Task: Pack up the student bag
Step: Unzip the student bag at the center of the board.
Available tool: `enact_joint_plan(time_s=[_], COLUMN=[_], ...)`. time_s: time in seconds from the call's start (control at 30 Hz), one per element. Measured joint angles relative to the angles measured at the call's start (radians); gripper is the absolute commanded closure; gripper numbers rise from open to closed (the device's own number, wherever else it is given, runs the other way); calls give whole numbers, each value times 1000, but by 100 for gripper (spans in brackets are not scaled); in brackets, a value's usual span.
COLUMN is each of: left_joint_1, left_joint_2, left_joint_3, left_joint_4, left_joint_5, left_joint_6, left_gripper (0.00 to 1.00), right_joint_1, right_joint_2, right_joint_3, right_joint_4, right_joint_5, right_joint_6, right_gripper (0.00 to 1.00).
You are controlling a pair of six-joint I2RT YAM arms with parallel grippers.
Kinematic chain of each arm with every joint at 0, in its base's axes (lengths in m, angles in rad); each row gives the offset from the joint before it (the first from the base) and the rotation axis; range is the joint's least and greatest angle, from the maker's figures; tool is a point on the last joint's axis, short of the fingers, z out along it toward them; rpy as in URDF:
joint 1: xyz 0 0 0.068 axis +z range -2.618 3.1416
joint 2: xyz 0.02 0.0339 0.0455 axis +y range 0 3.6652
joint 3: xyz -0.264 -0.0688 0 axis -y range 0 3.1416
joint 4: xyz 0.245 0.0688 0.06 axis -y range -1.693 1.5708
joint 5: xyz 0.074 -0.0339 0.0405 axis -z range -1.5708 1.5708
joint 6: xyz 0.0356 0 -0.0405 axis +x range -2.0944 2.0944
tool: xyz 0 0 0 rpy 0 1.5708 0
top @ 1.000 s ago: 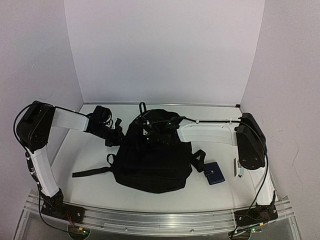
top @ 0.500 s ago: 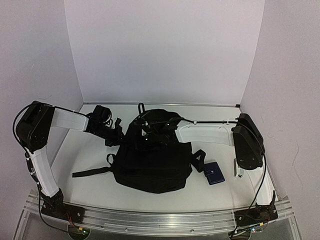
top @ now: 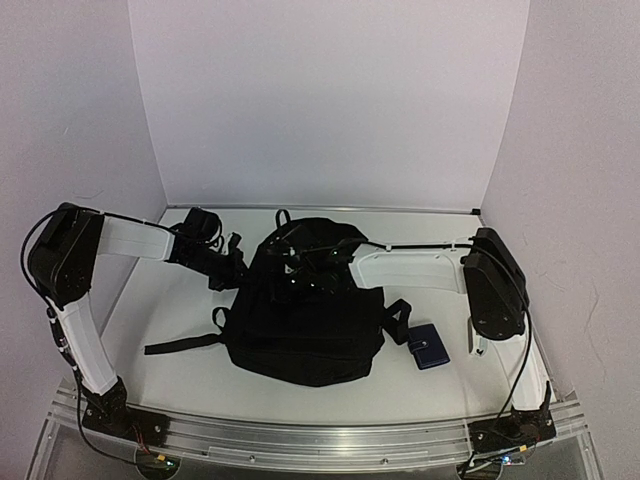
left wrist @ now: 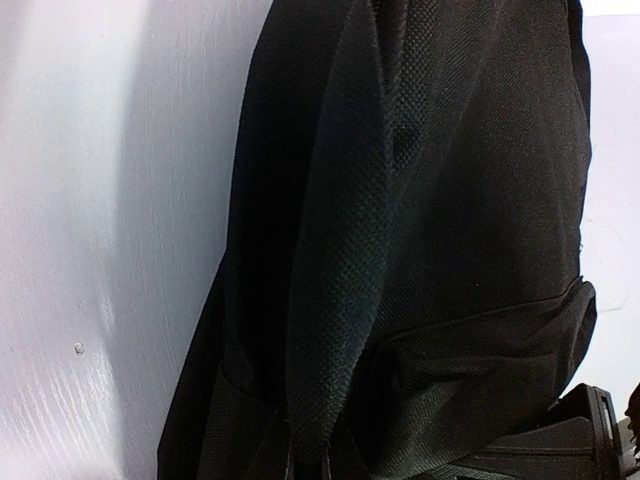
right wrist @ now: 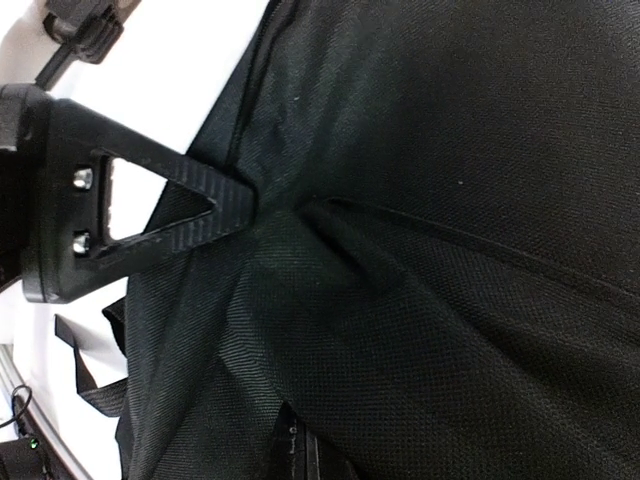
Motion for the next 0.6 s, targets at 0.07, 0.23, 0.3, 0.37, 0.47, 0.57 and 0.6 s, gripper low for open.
enact_joint_plan(time_s=[0.07,0.23,0.3,0.37,0.47,0.57,0.6], left_joint_1=[-2,-9,-12,-13,-13,-13,-13], left_joint_2=[-5,-21,-22,-22,-22,-23,-25], left_joint_3=[-2,-27,-27,-27,-27,-27,-27], left_joint_4=[1,2,1,1,0,-1,-4], left_joint_5=[-4,-36,-49,-53,-55,-60,-63], left_joint_6=[-4,-26,-28,-28,-28,-29,-29], left_gripper=[100,100,100,100,100,100,100], right_joint_1=[3,15,19,21,21,21,21], right_joint_2=[-8,-68,-98,-131,-175,-217,-227], right_joint_3=[-13,-81,-112,-143,-181,-223,-235], right_joint_4=[9,12,11,8,4,1,0], right_joint_5=[20,91,126,164,211,255,265], right_joint_6=[3,6,7,9,13,18,20], right_gripper=[100,100,100,100,100,100,100])
